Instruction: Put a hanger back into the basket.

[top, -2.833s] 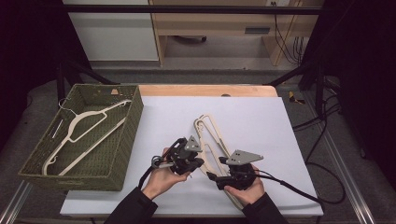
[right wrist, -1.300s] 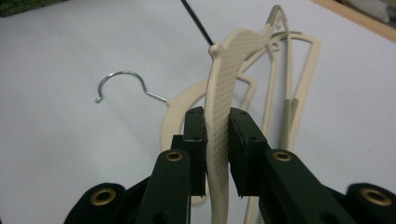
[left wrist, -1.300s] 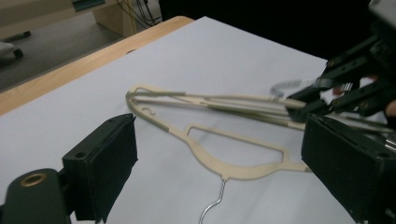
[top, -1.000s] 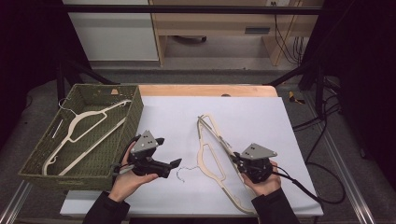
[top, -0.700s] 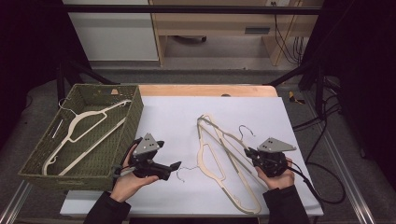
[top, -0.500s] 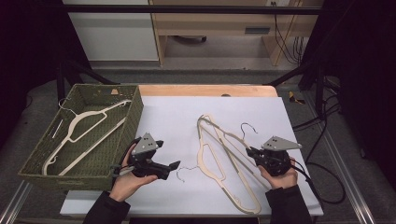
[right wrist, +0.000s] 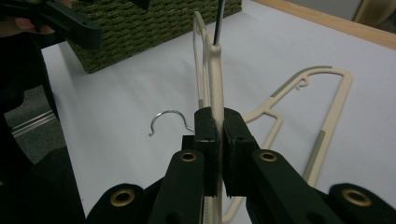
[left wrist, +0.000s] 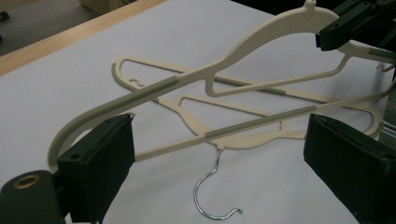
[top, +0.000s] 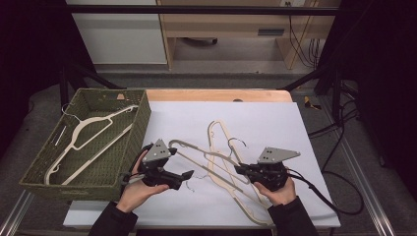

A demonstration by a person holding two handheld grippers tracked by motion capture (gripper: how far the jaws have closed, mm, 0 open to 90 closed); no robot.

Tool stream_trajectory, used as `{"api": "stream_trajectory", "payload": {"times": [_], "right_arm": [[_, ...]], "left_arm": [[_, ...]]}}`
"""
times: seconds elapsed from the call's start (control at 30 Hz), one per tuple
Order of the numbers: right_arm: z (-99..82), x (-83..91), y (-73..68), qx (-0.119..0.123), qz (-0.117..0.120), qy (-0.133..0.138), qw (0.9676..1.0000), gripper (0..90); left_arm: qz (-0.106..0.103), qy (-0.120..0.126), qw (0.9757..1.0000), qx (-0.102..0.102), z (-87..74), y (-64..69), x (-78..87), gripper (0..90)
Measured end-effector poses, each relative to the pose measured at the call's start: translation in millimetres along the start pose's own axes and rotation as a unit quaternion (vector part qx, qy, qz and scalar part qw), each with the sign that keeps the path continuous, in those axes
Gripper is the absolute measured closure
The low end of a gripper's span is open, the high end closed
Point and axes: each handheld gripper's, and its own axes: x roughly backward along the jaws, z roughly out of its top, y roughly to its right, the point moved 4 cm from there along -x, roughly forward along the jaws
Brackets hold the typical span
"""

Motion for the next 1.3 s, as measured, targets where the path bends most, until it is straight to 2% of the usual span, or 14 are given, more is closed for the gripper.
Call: {"api": "stream_trajectory", "payload": {"times": [0.2, 0.33, 0.43, 0.57, 0.63, 0.8, 0.83, 0.87, 0.9, 0.97, 1.03, 1.2, 1.3], "right_arm": [[2.9, 0.1, -7.2, 0.012, 0.022, 0.005, 0.9997, 86.8], [3.7, -1.5, -12.5, 0.017, 0.04, 0.005, 0.999, 86.8], [4.1, -2.5, -15.6, 0.025, 0.044, 0.002, 0.9987, 86.8], [4.6, -3.5, -19.0, 0.031, 0.054, -0.001, 0.9981, 86.8], [4.4, -5.4, -21.4, 0.036, 0.063, -0.007, 0.9974, 86.8], [3.0, -8.6, -23.2, 0.037, 0.072, -0.014, 0.9966, 86.8], [2.9, -8.7, -23.1, 0.037, 0.073, -0.015, 0.9965, 86.7], [2.8, -8.8, -23.0, 0.038, 0.075, -0.016, 0.9963, 86.7], [2.7, -8.9, -23.2, 0.037, 0.078, -0.017, 0.9961, 86.7], [2.5, -9.5, -23.7, 0.036, 0.081, -0.017, 0.9959, 86.4], [2.4, -10.2, -23.4, 0.036, 0.077, -0.016, 0.9963, 84.5], [2.1, -11.7, -20.6, 0.043, 0.041, -0.009, 0.9982, 78.0], [1.7, -13.5, -19.5, 0.044, 0.032, -0.005, 0.9985, 75.7]], "left_arm": [[-0.015, -0.012, 0.9996, -0.021, 10.1, 6.2, -10.6, 12.3], [-0.03, -0.03, 0.9984, -0.038, 19.6, 12.5, -19.4, 17.4], [-0.039, -0.04, 0.9974, -0.046, 23.2, 16.0, -27.4, 22.5], [-0.048, -0.054, 0.9957, -0.058, 23.6, 17.7, -33.6, 34.1], [-0.058, -0.071, 0.9936, -0.067, 22.6, 18.3, -37.4, 41.6], [-0.07, -0.076, 0.9925, -0.066, 21.2, 20.1, -39.1, 60.3], [-0.069, -0.087, 0.9905, -0.081, 20.5, 19.2, -37.7, 61.7], [-0.07, -0.082, 0.9913, -0.076, 20.0, 21.3, -37.9, 62.9], [-0.069, -0.091, 0.9895, -0.089, 19.3, 20.6, -36.7, 64.0], [-0.064, -0.09, 0.9896, -0.091, 18.4, 23.2, -36.0, 65.7], [-0.063, -0.101, 0.9875, -0.104, 17.2, 23.8, -34.2, 68.8], [-0.076, -0.115, 0.9844, -0.11, 12.4, 28.5, -33.4, 77.4], [-0.08, -0.116, 0.9853, -0.096, 9.8, 28.9, -33.3, 78.5]]}}
